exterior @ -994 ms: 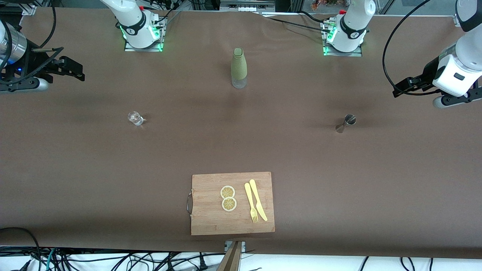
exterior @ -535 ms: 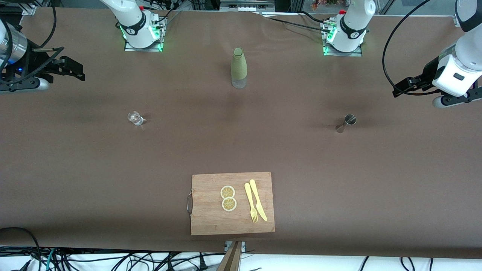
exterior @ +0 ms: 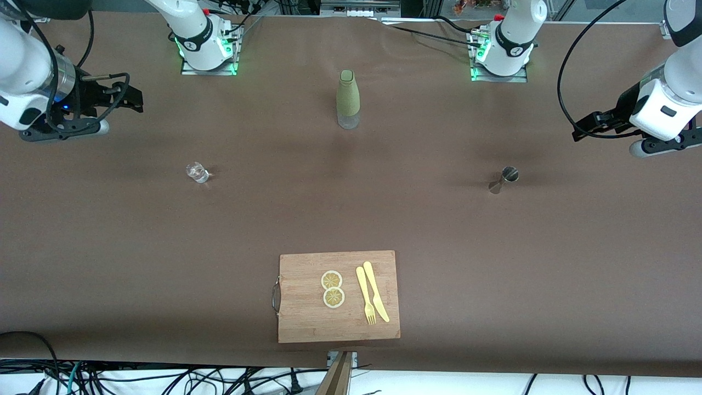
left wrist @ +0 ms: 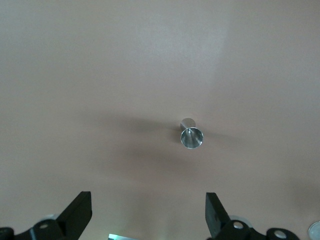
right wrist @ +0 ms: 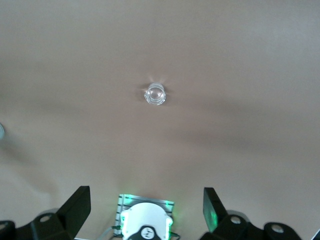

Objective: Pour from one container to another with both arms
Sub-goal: 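Move the right gripper toward the glass cup while the left gripper approaches the jigger, then grasp the glass cup with the right gripper while the left gripper grasps the jigger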

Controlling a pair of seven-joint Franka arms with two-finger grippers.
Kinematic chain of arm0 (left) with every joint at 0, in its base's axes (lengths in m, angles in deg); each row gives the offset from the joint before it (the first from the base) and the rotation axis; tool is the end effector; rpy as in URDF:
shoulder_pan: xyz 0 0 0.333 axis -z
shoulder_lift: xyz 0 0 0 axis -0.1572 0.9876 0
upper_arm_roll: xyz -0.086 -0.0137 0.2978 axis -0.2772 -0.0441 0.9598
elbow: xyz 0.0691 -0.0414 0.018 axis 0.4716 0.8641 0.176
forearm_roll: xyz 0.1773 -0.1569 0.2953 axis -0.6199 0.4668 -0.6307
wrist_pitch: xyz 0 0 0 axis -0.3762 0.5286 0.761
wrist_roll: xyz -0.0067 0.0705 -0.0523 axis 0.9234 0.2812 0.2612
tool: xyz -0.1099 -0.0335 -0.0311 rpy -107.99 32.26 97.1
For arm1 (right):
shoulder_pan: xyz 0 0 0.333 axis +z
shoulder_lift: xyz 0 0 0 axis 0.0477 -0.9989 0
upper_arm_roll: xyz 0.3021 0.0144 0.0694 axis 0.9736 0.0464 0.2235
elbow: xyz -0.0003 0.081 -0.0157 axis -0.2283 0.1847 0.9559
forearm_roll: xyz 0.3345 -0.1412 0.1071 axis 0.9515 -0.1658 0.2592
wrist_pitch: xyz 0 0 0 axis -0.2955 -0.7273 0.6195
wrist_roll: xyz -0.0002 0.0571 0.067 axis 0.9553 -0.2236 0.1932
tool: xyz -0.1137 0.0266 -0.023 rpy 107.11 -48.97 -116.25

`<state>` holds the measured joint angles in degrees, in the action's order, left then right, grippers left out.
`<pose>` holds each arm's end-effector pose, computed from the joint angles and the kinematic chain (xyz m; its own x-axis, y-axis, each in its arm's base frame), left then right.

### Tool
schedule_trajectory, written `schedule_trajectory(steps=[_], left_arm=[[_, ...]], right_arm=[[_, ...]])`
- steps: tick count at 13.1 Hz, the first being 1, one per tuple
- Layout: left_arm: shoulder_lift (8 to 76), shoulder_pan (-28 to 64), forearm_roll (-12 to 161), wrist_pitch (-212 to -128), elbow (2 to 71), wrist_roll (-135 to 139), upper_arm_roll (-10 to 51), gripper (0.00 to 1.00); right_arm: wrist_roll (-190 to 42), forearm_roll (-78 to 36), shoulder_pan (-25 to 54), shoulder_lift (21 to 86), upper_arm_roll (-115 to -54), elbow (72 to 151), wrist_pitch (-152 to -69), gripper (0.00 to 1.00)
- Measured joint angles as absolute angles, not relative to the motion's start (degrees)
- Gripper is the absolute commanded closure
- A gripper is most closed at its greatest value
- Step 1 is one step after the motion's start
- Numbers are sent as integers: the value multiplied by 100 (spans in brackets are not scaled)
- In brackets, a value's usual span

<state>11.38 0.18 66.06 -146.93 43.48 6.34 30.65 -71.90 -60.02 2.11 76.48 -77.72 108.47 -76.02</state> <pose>0.5063 0.0031 0.5262 0.9716 0.2009 -0.1253 0.1989 -0.9796 -0.0281 0.5127 0.0486 0.5432 0.9386 0.2141 -0.2705 0.2214 -0.9752 -0.0035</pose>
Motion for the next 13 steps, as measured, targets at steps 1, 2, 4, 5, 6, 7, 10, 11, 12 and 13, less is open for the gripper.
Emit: schedule_trajectory(steps=[1, 2, 4, 5, 6, 7, 10, 11, 12, 13], left_arm=[[1147, -11, 6606, -14693, 4365, 404, 3112, 0], [1168, -63, 6606, -14698, 4381, 126, 3161, 0], [1254, -277, 6606, -14780, 4405, -647, 3232, 0], [1332, -442, 6606, -14868, 4413, -1228, 3259, 0], [1435, -615, 6606, -14959, 4426, -1829, 3285, 0], [1557, -769, 6606, -15021, 4442, -2324, 3304, 0], [1990, -1105, 6630, -15230, 4471, -3648, 3326, 0], [2151, -1178, 6747, -15316, 4478, -4075, 3326, 0], [2328, -1269, 6939, -15432, 4485, -4438, 3328, 0], [2517, -1369, 7143, -15534, 4490, -4836, 3329, 0]], right_arm=[[-6744, -6001, 202, 7547, -7868, 10850, -7605, 0], [-6200, -5999, 192, 7426, -7990, 10853, -7611, 0], [-4972, -5988, 178, 7157, -8300, 10860, -7643, 0], [-4339, -5941, 168, 7019, -8445, 10863, -7664, 0], [-3748, -5829, 161, 6882, -8578, 10870, -7695, 0], [-3186, -5666, 158, 6744, -8724, 10888, -7751, 0], [-1396, -4805, -28, 6356, -9163, 11128, -7855, 0], [-936, -4571, -200, 6216, -9228, 11246, -7886, 0], [-439, -4374, -388, 6051, -9254, 11331, -7907, 0], [173, -4096, -546, 5866, -9259, 11384, -7937, 0]])
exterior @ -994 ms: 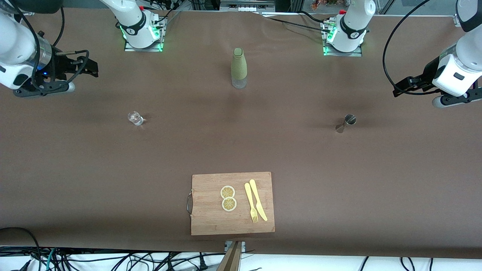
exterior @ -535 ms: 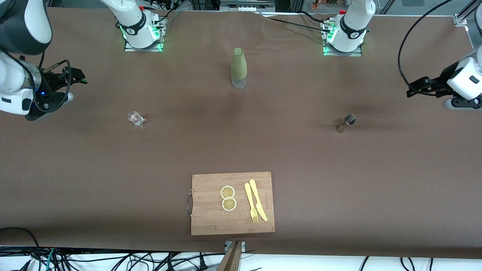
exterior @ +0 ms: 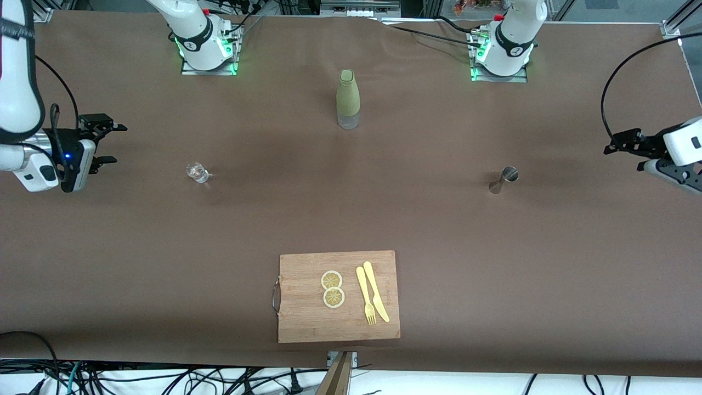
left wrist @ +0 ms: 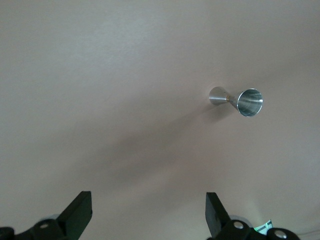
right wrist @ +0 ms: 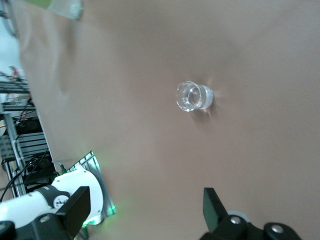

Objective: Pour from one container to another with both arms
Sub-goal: 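Grasp the glass cup with the right gripper while the left gripper grasps the jigger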

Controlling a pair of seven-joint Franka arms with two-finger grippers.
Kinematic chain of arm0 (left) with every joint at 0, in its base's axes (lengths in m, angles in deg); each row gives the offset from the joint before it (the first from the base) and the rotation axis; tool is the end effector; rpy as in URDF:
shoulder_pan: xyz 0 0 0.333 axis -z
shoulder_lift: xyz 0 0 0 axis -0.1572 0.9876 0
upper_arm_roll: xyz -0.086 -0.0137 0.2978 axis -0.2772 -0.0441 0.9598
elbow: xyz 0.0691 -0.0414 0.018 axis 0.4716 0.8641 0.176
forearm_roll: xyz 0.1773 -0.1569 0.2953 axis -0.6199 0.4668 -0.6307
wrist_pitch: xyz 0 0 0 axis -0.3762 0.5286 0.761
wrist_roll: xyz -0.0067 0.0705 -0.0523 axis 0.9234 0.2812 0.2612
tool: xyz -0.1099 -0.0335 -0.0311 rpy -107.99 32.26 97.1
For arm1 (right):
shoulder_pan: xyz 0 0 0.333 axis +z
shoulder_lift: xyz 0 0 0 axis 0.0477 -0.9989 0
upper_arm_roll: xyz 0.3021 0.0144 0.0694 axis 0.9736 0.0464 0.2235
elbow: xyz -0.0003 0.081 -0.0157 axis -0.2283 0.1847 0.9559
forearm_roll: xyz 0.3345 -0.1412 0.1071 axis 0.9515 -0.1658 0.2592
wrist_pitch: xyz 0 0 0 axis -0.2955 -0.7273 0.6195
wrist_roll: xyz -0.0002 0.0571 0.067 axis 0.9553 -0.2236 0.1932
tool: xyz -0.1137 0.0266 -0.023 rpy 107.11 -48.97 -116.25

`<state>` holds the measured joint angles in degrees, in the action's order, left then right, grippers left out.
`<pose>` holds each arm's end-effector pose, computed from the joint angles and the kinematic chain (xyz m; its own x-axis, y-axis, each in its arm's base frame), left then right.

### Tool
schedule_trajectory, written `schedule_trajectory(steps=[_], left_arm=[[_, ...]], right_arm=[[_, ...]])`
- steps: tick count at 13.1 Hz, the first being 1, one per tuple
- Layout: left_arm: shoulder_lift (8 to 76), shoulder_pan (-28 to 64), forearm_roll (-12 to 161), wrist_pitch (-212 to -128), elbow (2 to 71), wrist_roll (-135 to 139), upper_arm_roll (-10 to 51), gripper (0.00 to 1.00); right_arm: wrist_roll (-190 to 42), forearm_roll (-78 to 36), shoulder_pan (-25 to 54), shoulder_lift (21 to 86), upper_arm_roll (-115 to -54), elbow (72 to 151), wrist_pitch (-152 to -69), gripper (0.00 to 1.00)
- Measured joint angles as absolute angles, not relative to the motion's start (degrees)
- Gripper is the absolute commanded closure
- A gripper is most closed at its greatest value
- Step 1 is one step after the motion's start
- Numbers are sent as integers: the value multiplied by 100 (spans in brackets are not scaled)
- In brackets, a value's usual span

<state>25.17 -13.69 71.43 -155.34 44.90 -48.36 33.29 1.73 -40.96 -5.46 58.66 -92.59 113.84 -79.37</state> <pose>0.5305 0.1557 0.3981 0.8975 -0.4290 -0.1028 -0.3950 -0.8852 0.2458 0.5332 -0.1112 0.3478 0.5294 0.8434 0.0918 0.7099 -0.3811 -0.5922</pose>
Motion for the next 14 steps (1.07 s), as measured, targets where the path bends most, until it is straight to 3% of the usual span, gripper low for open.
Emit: schedule_trajectory(steps=[6, 14], left_arm=[[3604, -1816, 8524, -15879, 4496, -7636, 3333, 0], [4862, -2220, 10578, -15896, 4495, -12292, 3454, 0]], right_arm=[[4360, -2262, -1003, 4307, -9265, 11432, -8301, 0], [7103, -985, -1262, 3472, -9267, 11544, -8352, 0]])
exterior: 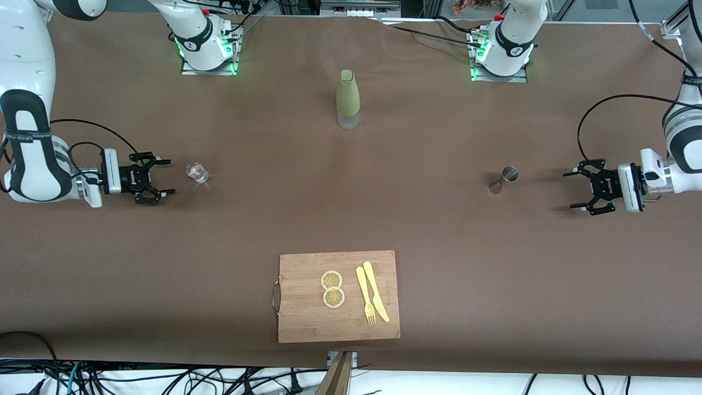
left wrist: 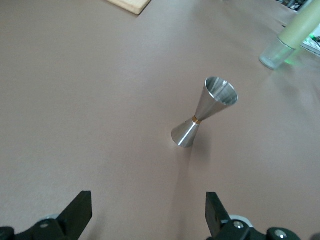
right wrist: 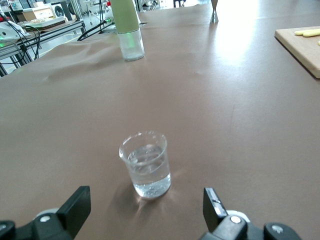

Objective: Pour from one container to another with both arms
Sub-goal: 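Grasp the glass cup with the right gripper while the left gripper grasps the jigger, then lift the glass cup with the right gripper while the left gripper lifts the jigger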

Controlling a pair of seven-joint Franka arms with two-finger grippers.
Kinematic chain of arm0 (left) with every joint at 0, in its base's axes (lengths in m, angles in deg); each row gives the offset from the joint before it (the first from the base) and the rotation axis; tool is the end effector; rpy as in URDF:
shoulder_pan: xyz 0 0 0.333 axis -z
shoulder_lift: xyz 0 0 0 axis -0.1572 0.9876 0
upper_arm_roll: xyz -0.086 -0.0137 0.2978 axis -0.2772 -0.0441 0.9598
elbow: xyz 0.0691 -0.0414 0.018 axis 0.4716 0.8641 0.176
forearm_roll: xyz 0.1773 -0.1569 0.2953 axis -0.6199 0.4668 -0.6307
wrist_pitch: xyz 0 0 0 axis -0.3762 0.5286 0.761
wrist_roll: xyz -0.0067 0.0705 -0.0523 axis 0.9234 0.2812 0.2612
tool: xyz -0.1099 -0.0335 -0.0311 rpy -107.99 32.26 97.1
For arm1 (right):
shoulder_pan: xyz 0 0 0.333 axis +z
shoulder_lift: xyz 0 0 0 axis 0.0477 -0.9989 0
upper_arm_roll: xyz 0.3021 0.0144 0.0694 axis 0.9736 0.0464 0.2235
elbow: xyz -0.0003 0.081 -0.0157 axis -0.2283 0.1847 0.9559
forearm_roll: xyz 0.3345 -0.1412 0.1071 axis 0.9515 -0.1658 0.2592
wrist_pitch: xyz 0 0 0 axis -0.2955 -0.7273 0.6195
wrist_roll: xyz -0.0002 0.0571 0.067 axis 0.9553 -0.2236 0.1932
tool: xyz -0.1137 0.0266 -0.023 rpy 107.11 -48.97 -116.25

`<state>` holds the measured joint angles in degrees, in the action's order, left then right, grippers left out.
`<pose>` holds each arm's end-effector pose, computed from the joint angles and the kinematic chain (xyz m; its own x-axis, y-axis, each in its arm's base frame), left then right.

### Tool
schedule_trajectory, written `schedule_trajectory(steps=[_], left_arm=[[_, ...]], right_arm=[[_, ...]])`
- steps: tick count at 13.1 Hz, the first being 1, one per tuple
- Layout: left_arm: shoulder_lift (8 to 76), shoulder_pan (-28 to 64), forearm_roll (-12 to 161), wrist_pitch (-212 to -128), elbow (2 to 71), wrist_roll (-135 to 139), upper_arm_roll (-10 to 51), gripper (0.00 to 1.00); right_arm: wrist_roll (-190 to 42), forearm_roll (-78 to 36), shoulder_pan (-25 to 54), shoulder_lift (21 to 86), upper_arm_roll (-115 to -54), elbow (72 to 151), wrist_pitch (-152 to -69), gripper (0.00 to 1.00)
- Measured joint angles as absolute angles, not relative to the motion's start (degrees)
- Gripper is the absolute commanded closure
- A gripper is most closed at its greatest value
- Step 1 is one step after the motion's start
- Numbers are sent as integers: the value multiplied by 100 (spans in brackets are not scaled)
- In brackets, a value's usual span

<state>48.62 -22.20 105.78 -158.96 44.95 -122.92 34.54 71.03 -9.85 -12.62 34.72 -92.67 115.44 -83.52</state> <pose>0.5239 0.2024 0.1884 0.3954 -0.6181 0.6794 -0.9176 -0.2332 0.3219 0.5200 -0.1298 0.1296 -0.0128 0.4981 0.8670 0.9585 0.2530 -0.1312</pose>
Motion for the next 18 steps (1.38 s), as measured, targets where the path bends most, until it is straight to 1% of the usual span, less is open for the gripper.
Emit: schedule_trajectory(steps=[5, 7, 10, 13, 14, 15, 17, 18], left_arm=[[5403, -2185, 11190, -15427, 4495, -14625, 3468, 0], [5587, -2114, 11272, -15221, 4496, -15274, 3449, 0], [5823, -1978, 11327, -15045, 4503, -15710, 3422, 0], [5978, -1906, 11673, -14872, 4533, -15808, 3408, 1], [6005, -1887, 11761, -14845, 4541, -15824, 3364, 10], [6021, -1873, 11821, -14839, 4543, -15832, 3303, 16], [6038, -1846, 11896, -14837, 4545, -15843, 3197, 32], [6042, -1835, 11900, -14837, 4546, -15880, 3176, 36]], right_arm=[[7534, -704, -1249, 3092, -9157, 11550, -8252, 0], [7589, -607, -1239, 3034, -9053, 11549, -8226, 0], [7614, -514, -1228, 2940, -8890, 11550, -8211, 0], [7655, -485, -1226, 2769, -8851, 11549, -8061, 2], [7656, -474, -1228, 2747, -8851, 11549, -8026, 8], [7669, -469, -1228, 2741, -8851, 11547, -7992, 15], [7716, -469, -1227, 2718, -8840, 11547, -7894, 35], [7719, -468, -1227, 2697, -8830, 11547, -7856, 44]])
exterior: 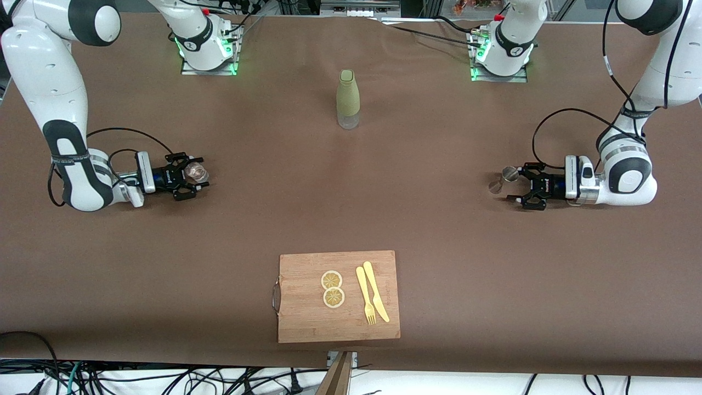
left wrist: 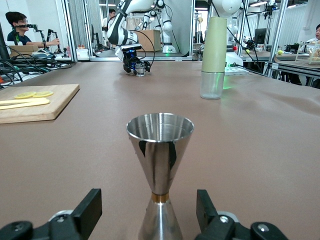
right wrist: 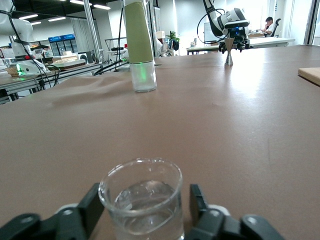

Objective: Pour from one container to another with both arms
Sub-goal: 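Lift the glass cup with the right gripper while the left gripper lifts the jigger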

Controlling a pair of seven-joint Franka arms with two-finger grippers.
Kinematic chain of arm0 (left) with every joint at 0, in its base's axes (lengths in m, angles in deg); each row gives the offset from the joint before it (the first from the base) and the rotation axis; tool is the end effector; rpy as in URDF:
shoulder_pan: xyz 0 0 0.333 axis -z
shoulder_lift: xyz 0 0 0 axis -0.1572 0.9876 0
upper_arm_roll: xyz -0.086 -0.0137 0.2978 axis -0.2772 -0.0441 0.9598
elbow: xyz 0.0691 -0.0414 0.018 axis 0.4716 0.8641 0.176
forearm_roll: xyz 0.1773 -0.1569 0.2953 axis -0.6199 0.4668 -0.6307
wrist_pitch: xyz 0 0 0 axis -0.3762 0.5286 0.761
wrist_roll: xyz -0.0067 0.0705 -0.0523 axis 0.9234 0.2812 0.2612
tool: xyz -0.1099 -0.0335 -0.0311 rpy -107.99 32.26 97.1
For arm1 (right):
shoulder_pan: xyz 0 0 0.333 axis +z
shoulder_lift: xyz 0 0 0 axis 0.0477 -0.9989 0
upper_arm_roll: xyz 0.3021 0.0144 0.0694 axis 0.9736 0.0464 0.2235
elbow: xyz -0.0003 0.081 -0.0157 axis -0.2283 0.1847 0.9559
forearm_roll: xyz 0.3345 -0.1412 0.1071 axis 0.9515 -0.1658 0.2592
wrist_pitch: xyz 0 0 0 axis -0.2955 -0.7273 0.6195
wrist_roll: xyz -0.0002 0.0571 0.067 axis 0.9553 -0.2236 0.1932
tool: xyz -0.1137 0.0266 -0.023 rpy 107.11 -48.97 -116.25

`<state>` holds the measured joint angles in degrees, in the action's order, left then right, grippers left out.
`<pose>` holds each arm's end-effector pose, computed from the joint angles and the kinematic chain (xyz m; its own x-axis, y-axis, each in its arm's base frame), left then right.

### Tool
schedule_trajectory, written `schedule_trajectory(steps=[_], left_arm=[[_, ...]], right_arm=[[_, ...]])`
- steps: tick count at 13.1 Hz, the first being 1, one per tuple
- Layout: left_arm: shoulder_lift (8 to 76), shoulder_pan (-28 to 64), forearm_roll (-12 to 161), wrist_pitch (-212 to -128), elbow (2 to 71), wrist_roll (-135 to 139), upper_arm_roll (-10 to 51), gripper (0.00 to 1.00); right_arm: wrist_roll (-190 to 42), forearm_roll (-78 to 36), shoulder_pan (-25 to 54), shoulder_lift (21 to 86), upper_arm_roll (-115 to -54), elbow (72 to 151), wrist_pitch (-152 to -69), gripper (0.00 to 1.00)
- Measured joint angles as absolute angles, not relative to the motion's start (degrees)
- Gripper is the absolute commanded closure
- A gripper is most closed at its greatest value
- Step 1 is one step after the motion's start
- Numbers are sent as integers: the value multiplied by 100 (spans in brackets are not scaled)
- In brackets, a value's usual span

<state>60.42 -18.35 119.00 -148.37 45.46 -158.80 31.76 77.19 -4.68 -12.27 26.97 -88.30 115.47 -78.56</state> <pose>0.5103 0.0923 0.1003 -0.0502 -0.2889 0.9560 -0.9903 0.1386 -0.0101 0.4991 -0.0678 0.0681 0.0075 0.2914 0.9566 0.9388 0.3275 -0.1071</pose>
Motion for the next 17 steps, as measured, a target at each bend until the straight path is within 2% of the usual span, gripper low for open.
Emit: schedule_trajectory(steps=[1, 2, 3, 6, 12, 17], left_arm=[[6050, -1829, 11901, -14836, 4549, -15936, 3170, 40], [6067, -1829, 11901, -14835, 4553, -15983, 3169, 40], [6099, -1826, 11901, -14833, 4557, -15994, 3168, 41], [6192, -1805, 11901, -14833, 4590, -16048, 3167, 52], [6267, -1770, 11901, -14822, 4608, -16102, 3167, 49], [6267, -1806, 11901, -14575, 4608, -16105, 3205, 47]], right_arm=[[7727, -468, -1226, 2684, -8820, 11547, -7834, 54], [7728, -466, -1227, 2681, -8817, 11546, -7825, 70], [7728, -460, -1227, 2681, -8817, 11543, -7822, 76], [7727, -460, -1227, 2668, -8817, 11543, -7797, 82], [7664, -396, -1226, 2666, -8816, 11541, -7706, 92], [7539, -100, -1203, 2666, -8627, 11464, -7562, 95]])
